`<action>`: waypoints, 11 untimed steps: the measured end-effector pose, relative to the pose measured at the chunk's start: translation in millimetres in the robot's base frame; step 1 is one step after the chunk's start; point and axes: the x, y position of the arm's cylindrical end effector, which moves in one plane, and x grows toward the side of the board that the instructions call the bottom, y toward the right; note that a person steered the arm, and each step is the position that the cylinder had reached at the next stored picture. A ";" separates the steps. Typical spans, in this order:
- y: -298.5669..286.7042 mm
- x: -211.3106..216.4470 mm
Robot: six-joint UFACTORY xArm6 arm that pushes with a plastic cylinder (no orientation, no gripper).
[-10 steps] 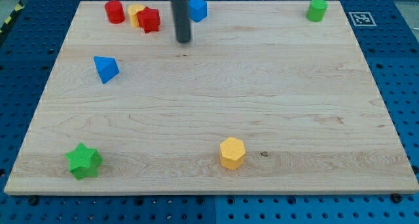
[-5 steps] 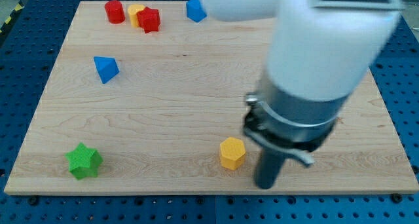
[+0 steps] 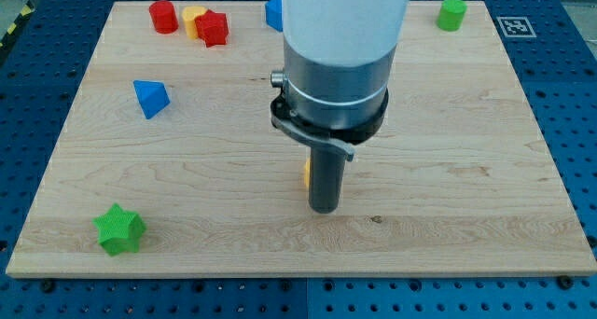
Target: Move the yellow hexagon closer to the red star
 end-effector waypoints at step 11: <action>-24.4 -197.0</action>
